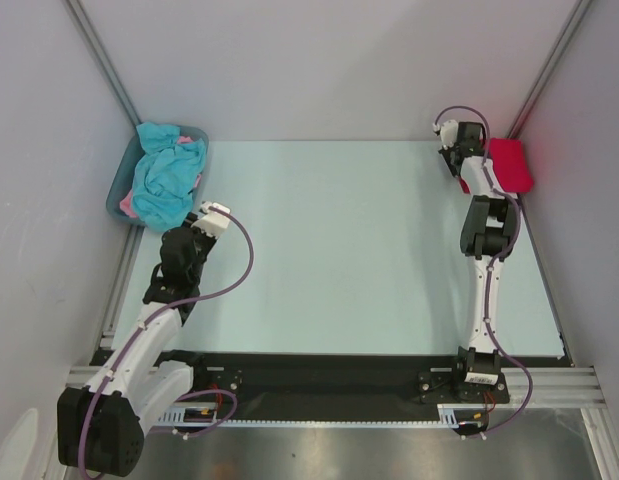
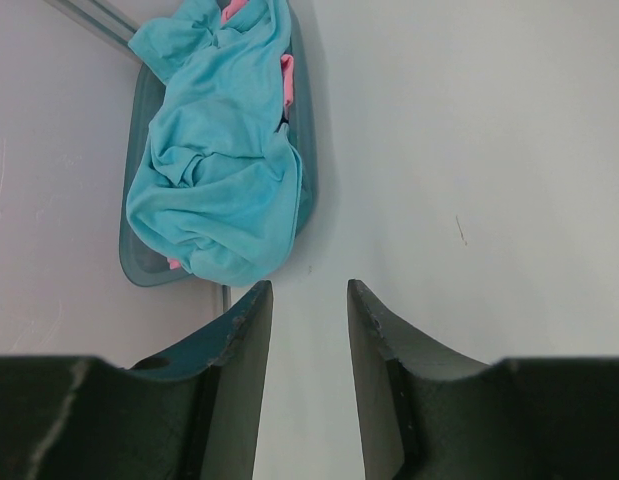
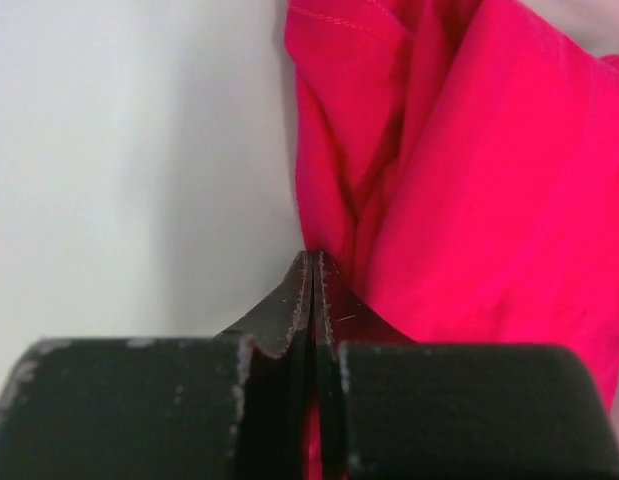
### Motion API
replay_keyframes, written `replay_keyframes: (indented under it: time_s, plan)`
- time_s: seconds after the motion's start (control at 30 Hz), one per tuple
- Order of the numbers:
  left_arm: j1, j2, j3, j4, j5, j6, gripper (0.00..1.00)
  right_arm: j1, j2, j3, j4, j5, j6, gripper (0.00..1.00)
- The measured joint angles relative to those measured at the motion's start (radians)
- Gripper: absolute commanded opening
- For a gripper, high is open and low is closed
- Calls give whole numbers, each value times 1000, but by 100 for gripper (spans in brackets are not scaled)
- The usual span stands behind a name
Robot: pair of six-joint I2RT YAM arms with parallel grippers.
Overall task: Fold and stack the t-shirts
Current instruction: Reset both grippers
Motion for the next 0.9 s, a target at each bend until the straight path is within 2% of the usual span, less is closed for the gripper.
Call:
replay_keyframes:
  time_s: [0.37, 0.43, 0.6, 0.8, 0.9]
  plan:
    - [0, -1, 0, -6, 2, 0, 42, -23, -11, -31, 26, -3, -3, 0]
    - [0, 0, 0, -6, 2, 0, 42, -14, -86, -163, 71, -19, -4, 0]
    - [0, 8, 0, -6, 1, 0, 42, 55, -280, -434, 27, -53, 34, 1]
    - [0, 4, 0, -7, 8, 0, 42, 184, -408, -452, -84, -121, 133, 22]
    - [0, -2, 0, -9, 16, -1, 42, 198, -486, -449, -150, -160, 179, 32]
